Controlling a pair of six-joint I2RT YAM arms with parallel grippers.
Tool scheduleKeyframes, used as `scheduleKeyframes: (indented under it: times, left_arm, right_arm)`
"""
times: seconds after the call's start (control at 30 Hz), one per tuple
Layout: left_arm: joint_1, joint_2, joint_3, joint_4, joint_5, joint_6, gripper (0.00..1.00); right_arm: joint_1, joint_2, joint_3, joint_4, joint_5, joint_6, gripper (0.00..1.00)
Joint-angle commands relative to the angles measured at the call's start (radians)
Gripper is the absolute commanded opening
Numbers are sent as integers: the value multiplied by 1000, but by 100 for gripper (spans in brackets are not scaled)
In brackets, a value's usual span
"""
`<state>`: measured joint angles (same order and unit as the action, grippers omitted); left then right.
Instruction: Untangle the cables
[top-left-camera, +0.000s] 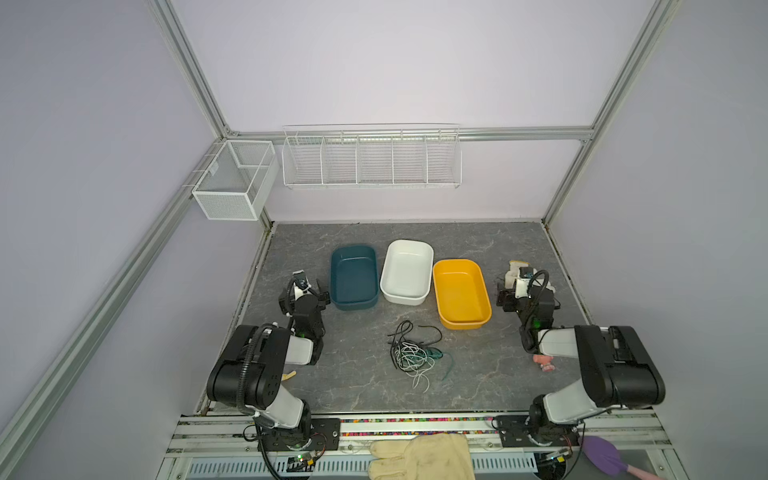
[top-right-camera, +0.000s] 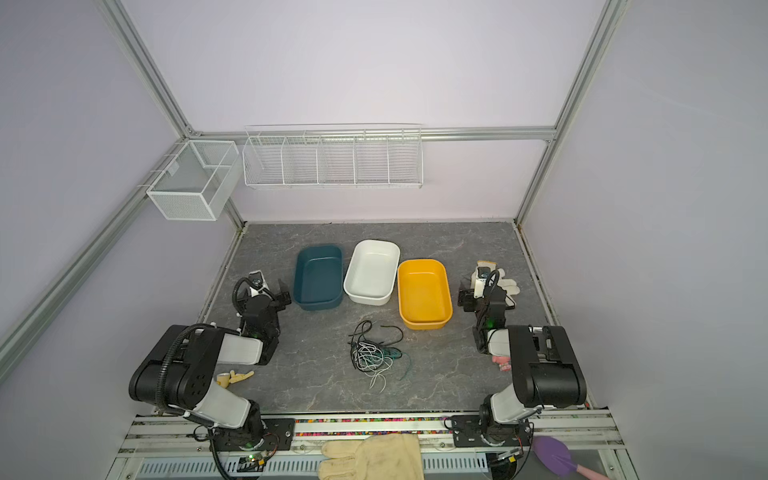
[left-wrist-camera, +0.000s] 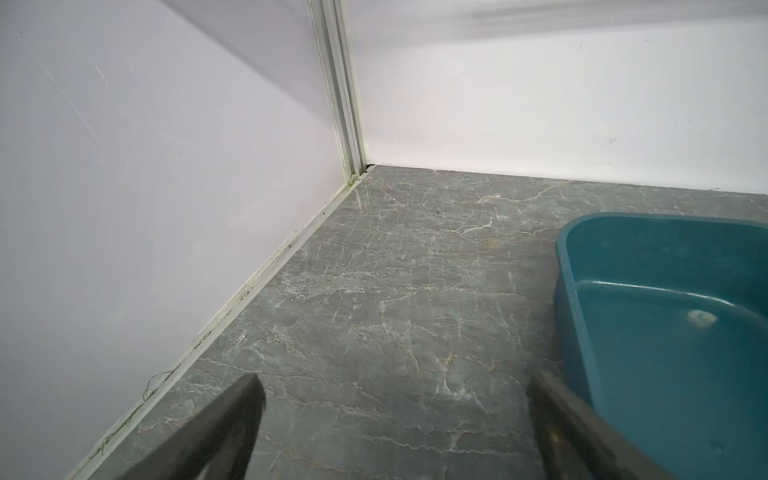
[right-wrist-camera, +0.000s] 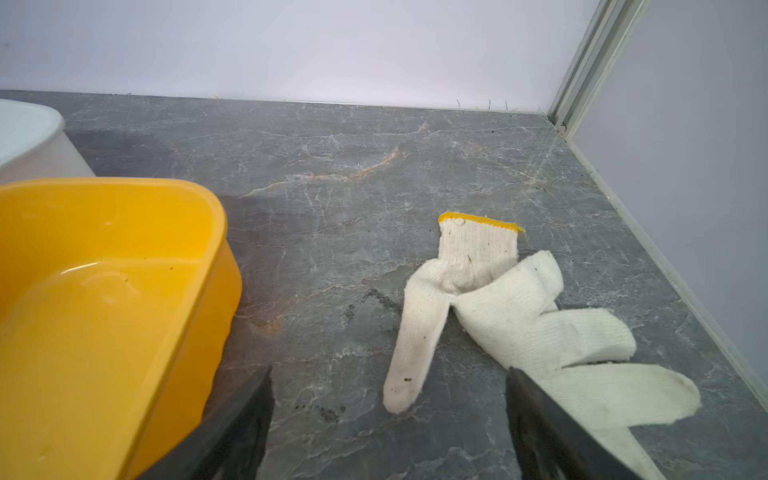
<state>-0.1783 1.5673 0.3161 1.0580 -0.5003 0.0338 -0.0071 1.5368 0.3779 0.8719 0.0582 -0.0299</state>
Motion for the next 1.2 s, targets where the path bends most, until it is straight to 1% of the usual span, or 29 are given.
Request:
scheduleKeyframes:
  times: [0.0,0.7,0.73,0.77,0.83,0.9,0.97,1.03,1.1,1.13,1.17]
  left_arm:
    - [6,10,10,28,-8,-7,99]
    - [5,10,11,29,-8,-8,99]
    - [5,10,11,30,-9,-8,99]
    - [5,10,10,28,-8,-9,99]
    - [5,9,11,28,-8,-8,99]
    - [5,9,10,29,-7,-9,99]
    - [5,9,11,29,-8,-8,99]
    - [5,9,11,28,-8,-9,99]
    - [5,10,11,28,-8,-8,99]
    - [5,9,11,29,-8,-8,99]
    - [5,10,11,28,-8,-7,99]
  right_arm:
    - [-5,-4,9,-1,-8,-2,88]
    - [-4,-5,6,2,-7,-2,88]
    - [-4,-5,5,7,1,-2,88]
    - [-4,-15,14,-6,48,16,88]
    - [-4,-78,40,-112,97,35,88]
    - [2,-176,63,-225,73,17,88]
    - [21,-279,52,-275,99,26,88]
    - [30,-387,41,-308,31,49,88]
    - [58,-484,70,-394,-57,50,88]
    - [93,-532,88,-439,-80,36,88]
    - [132,-574,98,-461,-77,30,88]
